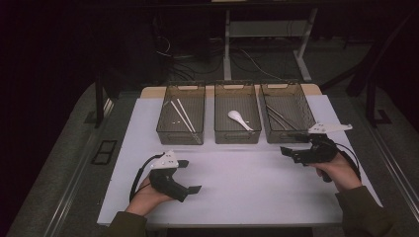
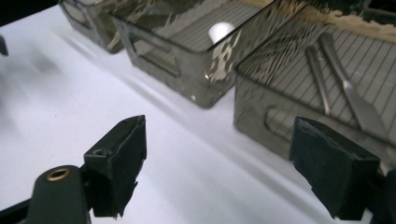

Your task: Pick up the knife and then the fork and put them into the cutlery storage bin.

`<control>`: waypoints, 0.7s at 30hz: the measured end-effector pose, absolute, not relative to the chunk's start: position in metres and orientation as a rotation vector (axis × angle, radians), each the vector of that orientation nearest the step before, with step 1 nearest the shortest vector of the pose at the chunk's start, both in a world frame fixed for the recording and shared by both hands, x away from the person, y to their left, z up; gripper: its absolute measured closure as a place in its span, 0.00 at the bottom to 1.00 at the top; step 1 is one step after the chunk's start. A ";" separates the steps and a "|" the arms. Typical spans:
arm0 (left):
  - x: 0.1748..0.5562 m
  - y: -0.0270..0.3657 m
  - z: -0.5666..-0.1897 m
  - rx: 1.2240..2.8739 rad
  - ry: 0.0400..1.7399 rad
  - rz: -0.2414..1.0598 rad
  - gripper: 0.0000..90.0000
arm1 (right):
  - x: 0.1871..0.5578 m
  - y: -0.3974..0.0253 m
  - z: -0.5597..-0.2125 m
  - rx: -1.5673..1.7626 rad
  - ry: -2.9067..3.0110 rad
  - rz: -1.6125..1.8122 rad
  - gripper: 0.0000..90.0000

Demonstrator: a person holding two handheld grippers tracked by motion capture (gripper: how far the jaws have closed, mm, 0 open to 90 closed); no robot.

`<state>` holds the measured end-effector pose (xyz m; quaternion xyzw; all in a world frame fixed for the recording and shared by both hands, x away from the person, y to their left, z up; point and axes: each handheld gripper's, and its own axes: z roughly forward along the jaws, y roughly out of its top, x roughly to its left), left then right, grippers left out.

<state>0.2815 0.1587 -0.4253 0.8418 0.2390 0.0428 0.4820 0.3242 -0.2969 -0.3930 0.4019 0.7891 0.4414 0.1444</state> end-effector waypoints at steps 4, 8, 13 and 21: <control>0.282 0.159 -0.425 2.051 0.583 0.106 0.00 | 0.310 -0.297 -0.401 1.129 2.280 1.299 0.21; 0.281 0.160 -0.425 2.051 0.585 0.109 0.00 | 0.299 -0.299 -0.408 1.120 2.281 1.314 0.21; 0.282 0.161 -0.424 2.054 0.581 0.116 0.00 | 0.288 -0.300 -0.417 1.123 2.288 1.321 0.21; 0.284 0.163 -0.423 2.050 0.585 0.128 0.00 | 0.272 -0.300 -0.430 1.096 2.314 1.312 0.20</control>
